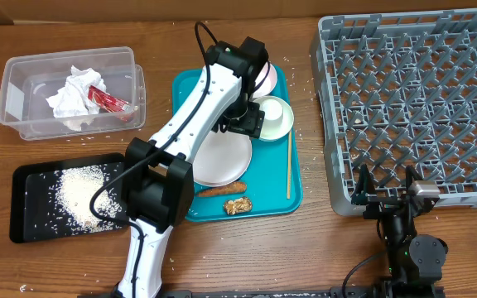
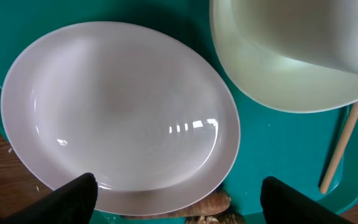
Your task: Sort waste into correct bins and load items into the dishwasher
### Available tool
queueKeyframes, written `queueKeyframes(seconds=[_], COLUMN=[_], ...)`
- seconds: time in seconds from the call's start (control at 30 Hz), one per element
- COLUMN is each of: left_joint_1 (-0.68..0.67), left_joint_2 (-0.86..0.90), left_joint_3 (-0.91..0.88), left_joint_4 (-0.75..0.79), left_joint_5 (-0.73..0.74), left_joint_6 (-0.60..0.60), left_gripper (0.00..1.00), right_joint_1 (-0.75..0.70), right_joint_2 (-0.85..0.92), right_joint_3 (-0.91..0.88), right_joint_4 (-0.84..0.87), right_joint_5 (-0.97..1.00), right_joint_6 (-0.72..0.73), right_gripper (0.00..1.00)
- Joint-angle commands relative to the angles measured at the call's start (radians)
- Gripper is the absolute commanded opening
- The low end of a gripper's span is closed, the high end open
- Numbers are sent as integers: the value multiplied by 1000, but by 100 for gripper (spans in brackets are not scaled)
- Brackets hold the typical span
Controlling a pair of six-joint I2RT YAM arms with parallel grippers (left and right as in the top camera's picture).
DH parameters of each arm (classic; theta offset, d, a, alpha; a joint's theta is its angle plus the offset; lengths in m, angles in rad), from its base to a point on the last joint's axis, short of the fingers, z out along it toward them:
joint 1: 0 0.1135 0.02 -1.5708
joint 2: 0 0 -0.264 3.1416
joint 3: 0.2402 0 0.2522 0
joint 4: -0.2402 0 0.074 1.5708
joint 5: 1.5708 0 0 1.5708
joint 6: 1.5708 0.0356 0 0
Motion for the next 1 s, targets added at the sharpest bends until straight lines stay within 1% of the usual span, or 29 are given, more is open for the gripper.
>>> queueKeyframes(seconds=[0.0,0.13,0.2,0.27,0.43,0.5,0.63,0.67,0.7,0.8,0.87,0.97], left_joint_1=[-6,-6,-6,-6,-6,-6,-4,-2,3,40,86,183], left_joint_2=[-25,-89,-133,-177,-280,-307,-338,-342,-346,-347,-346,-346], left_joint_3=[5,5,5,5,5,5,5,5,5,5,5,5], left_joint_4=[-11,-55,-73,-76,-71,-86,-144,-156,-175,-225,-242,-249], left_joint_5=[4,-11,-58,-98,-130,-166,-297,-336,-400,-543,-578,-564], left_joint_6=[-30,-38,-69,-79,-82,-90,-204,-240,-303,-453,-499,-513], left_gripper=[88,90,91,91,91,91,91,93,99,100,100,100], right_joint_1=[5,5,5,5,5,5,5,5,5,5,5,5], right_joint_2=[-8,-8,-8,-8,-8,-8,-8,-8,-8,-8,-8,-8], right_joint_3=[-10,-10,-10,-10,-10,-10,-10,-10,-10,-10,-10,-10], right_joint_4=[6,6,6,6,6,6,6,6,6,6,6,6], right_joint_5=[10,10,10,10,10,10,10,10,10,10,10,10], right_joint_6=[-6,-6,-6,-6,-6,-6,-6,-6,-6,-6,-6,-6], right_gripper=[100,100,100,100,100,100,100,100,100,100,100,100])
